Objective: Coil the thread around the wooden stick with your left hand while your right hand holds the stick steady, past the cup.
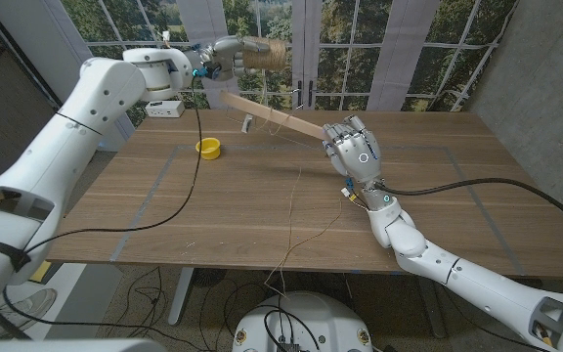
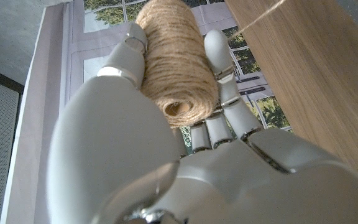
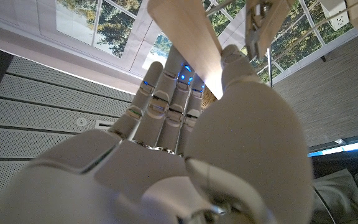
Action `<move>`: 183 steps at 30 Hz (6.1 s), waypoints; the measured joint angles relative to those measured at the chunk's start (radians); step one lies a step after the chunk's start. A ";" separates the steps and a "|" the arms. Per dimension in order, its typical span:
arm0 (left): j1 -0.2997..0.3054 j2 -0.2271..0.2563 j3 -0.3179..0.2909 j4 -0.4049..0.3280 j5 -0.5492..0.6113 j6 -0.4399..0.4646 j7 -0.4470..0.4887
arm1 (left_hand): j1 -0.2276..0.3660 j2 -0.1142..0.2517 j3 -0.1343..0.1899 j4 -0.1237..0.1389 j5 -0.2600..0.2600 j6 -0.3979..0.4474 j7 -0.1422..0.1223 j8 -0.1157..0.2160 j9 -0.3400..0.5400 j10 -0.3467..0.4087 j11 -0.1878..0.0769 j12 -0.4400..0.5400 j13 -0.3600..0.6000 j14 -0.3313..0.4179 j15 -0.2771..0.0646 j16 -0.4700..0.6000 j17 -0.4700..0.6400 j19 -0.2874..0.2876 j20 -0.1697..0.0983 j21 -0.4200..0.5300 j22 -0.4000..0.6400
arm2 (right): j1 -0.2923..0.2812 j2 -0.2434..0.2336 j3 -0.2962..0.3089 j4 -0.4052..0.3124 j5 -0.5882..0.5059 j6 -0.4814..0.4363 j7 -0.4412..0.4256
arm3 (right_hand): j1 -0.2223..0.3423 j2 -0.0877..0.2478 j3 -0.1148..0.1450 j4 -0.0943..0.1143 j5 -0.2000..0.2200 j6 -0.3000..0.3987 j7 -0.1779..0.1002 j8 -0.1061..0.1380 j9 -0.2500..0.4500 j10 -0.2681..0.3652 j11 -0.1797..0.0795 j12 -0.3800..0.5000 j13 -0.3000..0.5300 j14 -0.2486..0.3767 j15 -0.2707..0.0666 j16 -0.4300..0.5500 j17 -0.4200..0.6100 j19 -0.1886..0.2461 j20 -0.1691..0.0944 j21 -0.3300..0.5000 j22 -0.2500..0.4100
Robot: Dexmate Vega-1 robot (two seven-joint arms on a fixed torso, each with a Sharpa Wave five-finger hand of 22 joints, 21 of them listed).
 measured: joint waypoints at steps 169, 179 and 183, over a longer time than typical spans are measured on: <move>0.254 0.292 0.072 -0.218 0.508 -0.081 -0.117 | 0.000 0.000 0.000 0.000 -0.003 0.010 0.003 -0.023 -0.008 0.018 0.007 -0.043 0.000 0.000 0.000 -0.009 0.000 -0.008 0.008 0.017 0.000 | 0.011 -0.080 0.075 -0.387 0.067 -0.354 1.065 | 0.003 -0.003 -0.001 -0.011 0.024 0.051 -0.023 -0.021 -0.026 0.039 0.000 -0.042 -0.015 0.015 -0.003 -0.027 0.003 0.010 -0.002 0.007 -0.002; 0.220 0.304 0.097 -0.220 0.588 -0.037 -0.235 | 0.000 0.000 0.000 0.000 -0.004 0.009 0.003 -0.026 -0.009 0.018 0.007 -0.047 0.000 0.000 0.000 -0.011 0.000 -0.009 0.009 0.012 0.000 | 0.022 -0.081 0.066 -0.391 0.052 -0.349 1.124 | 0.003 -0.003 -0.001 -0.011 0.016 0.051 -0.023 -0.022 -0.026 0.039 0.000 -0.045 -0.015 0.012 -0.006 -0.028 0.003 0.010 -0.002 0.000 -0.002; 0.165 0.328 0.149 -0.227 0.630 -0.011 -0.265 | 0.000 0.000 0.000 0.000 -0.004 0.009 0.003 -0.026 -0.012 0.018 0.007 -0.047 0.000 0.000 0.000 -0.013 0.000 -0.009 0.009 0.012 0.000 | 0.027 -0.081 0.065 -0.394 0.034 -0.335 1.254 | 0.002 -0.003 -0.001 -0.011 0.015 0.051 -0.023 -0.022 -0.026 0.039 0.000 -0.046 -0.015 0.012 -0.006 -0.028 0.003 0.009 -0.002 0.000 -0.002</move>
